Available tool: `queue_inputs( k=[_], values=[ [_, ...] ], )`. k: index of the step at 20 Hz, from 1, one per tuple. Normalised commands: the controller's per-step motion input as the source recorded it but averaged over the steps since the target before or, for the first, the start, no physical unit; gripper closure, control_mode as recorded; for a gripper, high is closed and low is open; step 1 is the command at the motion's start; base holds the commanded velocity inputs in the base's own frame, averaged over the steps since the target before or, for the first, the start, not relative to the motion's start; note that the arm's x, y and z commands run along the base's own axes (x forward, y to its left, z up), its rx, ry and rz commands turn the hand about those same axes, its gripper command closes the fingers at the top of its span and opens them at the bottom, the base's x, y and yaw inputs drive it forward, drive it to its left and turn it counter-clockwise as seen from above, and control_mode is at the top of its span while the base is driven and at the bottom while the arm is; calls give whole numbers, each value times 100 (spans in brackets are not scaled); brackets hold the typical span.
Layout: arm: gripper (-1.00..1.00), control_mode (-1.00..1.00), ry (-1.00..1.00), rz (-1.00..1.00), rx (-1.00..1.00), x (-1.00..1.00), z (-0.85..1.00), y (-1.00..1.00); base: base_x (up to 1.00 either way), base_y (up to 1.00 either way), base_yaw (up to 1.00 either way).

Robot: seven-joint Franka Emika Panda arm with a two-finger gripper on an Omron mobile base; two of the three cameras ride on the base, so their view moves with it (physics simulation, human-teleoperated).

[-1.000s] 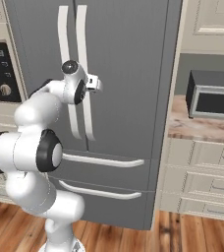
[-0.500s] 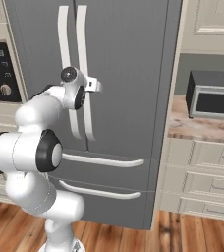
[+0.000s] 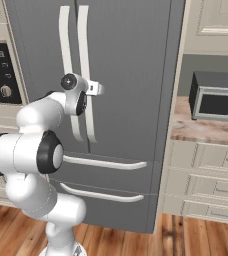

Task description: Take the cakes from the fridge and place them on the empty tray on the dining counter.

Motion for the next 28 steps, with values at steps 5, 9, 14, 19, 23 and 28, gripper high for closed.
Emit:
queue_inputs(
  k=[5,9,14,19,23,28],
  values=[
    [100,-100,0,0,0,60,-28,0,0,0,0],
    [100,-100,0,0,0,54,-13,-2,0,0,0],
    [100,-100,0,0,1,15,0,-18,0,0,0],
    [100,-100,0,0,1,-2,0,-15,0,0,0],
    [100,-100,-3,0,4,-41,0,-24,0,0,0],
    [100,-100,-4,0,5,-65,0,-17,0,0,0]
  ],
)
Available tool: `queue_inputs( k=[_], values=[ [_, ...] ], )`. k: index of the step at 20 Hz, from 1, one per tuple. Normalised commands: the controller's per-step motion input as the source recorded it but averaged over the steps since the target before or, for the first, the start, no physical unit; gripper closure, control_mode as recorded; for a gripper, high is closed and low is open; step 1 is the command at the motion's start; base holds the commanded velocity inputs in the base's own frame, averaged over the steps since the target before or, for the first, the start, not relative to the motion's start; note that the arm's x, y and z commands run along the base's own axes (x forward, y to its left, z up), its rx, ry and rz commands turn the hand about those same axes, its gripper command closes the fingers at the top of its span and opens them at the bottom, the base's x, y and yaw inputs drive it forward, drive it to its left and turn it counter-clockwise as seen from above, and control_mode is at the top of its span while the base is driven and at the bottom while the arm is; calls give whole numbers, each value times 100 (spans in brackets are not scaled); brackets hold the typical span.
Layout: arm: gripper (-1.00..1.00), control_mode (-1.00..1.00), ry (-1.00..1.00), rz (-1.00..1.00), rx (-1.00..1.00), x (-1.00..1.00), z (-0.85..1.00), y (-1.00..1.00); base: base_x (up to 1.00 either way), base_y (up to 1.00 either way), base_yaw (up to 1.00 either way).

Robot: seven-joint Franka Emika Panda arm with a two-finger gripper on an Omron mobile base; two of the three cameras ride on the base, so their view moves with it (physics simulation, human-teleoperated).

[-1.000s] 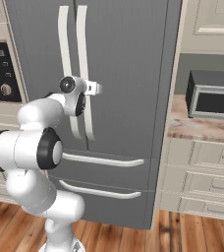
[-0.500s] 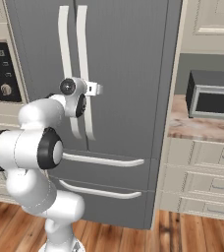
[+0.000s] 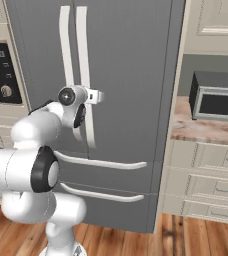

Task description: Take the cakes from the fridge and place them on the empty tray on the dining counter.

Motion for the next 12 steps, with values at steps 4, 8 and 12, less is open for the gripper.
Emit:
queue_inputs(
  k=[4,8,12],
  values=[
    [100,-100,-7,0,11,-76,0,-31,0,0,0],
    [100,-100,-9,2,14,-82,0,-54,0,0,0],
    [100,-100,-4,7,12,-65,0,-53,0,0,0]
  ],
)
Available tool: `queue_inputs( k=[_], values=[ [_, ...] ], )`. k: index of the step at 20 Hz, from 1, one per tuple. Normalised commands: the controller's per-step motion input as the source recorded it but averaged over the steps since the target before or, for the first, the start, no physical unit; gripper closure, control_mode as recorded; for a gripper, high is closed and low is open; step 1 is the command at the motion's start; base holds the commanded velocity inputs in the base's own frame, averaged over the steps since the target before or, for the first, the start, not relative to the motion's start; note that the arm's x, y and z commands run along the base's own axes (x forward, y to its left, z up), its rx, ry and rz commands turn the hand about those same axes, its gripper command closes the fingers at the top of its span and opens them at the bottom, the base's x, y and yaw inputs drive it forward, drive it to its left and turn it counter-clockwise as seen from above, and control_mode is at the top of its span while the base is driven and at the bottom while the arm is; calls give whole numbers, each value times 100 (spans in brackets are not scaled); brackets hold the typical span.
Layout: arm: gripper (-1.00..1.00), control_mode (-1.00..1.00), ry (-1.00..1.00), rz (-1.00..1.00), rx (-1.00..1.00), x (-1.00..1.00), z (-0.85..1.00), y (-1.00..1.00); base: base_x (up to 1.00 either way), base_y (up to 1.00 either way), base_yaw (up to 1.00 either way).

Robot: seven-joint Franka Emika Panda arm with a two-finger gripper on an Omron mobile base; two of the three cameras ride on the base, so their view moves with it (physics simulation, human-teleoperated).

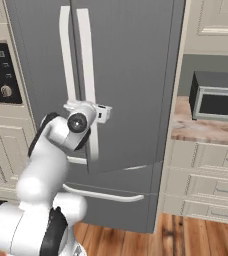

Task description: Take the cakes from the fridge and place them on the empty tray on the dining counter.

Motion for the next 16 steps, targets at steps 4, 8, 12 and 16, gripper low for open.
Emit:
queue_inputs(
  k=[4,8,12,16],
  values=[
    [100,-100,0,8,11,-59,0,-51,0,0,0],
    [100,-100,0,8,11,-57,0,-57,0,0,0],
    [100,-100,0,6,12,-51,0,-66,0,0,0],
    [100,-100,0,5,12,-43,0,-62,0,0,0]
  ],
)
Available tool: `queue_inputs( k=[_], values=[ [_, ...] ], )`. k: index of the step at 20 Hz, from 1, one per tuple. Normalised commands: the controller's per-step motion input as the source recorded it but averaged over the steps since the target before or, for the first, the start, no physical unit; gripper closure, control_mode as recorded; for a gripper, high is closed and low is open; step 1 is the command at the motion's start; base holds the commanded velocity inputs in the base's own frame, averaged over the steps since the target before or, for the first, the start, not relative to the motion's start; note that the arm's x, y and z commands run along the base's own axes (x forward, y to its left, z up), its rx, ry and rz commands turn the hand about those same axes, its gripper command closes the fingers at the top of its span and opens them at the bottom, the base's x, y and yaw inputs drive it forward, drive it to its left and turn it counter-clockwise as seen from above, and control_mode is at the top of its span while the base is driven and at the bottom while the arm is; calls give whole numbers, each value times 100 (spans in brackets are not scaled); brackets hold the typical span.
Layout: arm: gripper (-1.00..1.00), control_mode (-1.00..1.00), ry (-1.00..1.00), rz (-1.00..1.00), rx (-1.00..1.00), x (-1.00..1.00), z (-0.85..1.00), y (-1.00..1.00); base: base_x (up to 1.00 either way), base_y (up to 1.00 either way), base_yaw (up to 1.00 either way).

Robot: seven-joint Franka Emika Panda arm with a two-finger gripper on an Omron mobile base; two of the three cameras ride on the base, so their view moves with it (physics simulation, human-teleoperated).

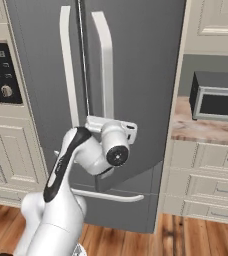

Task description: Take the cakes from the fridge and place them on the empty tray on the dining counter.

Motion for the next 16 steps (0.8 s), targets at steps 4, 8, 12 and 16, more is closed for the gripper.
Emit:
queue_inputs(
  k=[4,8,12,16],
  values=[
    [100,-100,0,5,14,-49,0,-75,0,0,0],
    [100,-100,0,4,14,-44,0,-74,0,0,0],
    [100,-100,0,6,14,-39,0,-69,0,0,0],
    [100,-100,0,8,5,-29,0,-36,0,0,0]
  ],
)
